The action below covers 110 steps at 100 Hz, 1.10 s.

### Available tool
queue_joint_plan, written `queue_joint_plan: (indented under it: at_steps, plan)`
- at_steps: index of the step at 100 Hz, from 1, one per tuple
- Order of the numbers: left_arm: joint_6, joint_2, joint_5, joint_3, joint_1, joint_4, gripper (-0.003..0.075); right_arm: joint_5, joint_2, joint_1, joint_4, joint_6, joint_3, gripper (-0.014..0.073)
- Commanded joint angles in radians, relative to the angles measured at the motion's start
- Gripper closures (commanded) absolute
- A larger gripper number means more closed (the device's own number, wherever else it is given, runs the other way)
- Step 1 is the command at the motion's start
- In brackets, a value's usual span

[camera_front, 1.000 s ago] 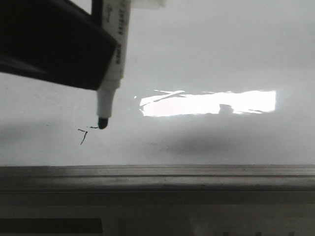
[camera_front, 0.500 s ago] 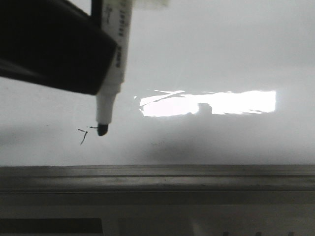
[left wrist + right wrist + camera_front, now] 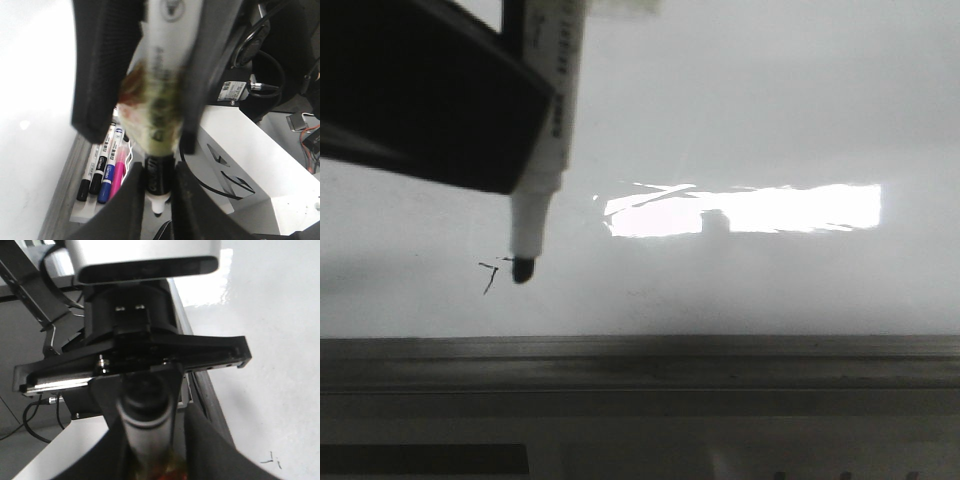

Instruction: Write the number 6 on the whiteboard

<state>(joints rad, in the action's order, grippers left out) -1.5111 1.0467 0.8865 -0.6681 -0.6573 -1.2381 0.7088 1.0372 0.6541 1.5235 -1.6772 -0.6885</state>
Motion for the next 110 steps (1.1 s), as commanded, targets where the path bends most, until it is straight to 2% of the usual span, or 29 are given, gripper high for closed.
queue_joint_plan:
  at_steps: [1, 13, 20, 39, 46, 58, 66, 75, 84, 96, 110]
  plan:
    - [-0.009, -0.012, 0.021, -0.033, -0.002, -0.071, 0.0741, -0.007, -0.007, 0.001, 0.066, -0.008, -0.036, 0.0659]
    - [-0.009, -0.012, -0.005, -0.033, 0.0, -0.091, 0.0734, -0.014, -0.007, 0.001, 0.06, -0.014, -0.036, 0.0657]
    - [-0.007, -0.021, -0.026, -0.033, 0.0, -0.101, 0.0679, -0.041, -0.021, 0.001, 0.048, -0.017, -0.036, 0.0657]
    - [0.082, -0.103, -0.114, -0.033, 0.0, -0.083, 0.0329, -0.2, -0.14, 0.001, 0.014, -0.017, -0.001, 0.0654]
    - [0.14, -0.159, -0.158, -0.029, 0.0, -0.042, 0.0276, -0.261, -0.209, 0.001, 0.014, -0.017, 0.034, 0.0654]
    - [0.25, -0.292, -0.302, 0.015, 0.0, 0.024, 0.0281, -0.364, -0.353, 0.001, 0.014, -0.017, 0.107, 0.0652]
    - [0.311, -0.398, -0.482, 0.082, 0.0, 0.018, 0.0283, -0.468, -0.439, 0.001, 0.007, -0.017, 0.148, 0.0652]
    - [0.361, -0.519, -0.677, 0.164, 0.0, 0.003, 0.0323, -0.607, -0.496, 0.001, -0.082, -0.017, 0.159, 0.0652]
    - [0.361, -0.612, -0.815, 0.234, 0.0, -0.002, 0.0382, -0.75, -0.496, 0.001, -0.17, -0.017, 0.159, 0.0652]
    - [0.361, -0.687, -0.887, 0.293, 0.0, -0.002, 0.0477, -0.807, -0.452, 0.001, -0.282, -0.017, 0.137, 0.0652]
    - [0.361, -0.705, -0.87, 0.314, 0.0, -0.002, 0.0599, -0.787, -0.386, 0.001, -0.375, -0.017, 0.068, 0.0653]
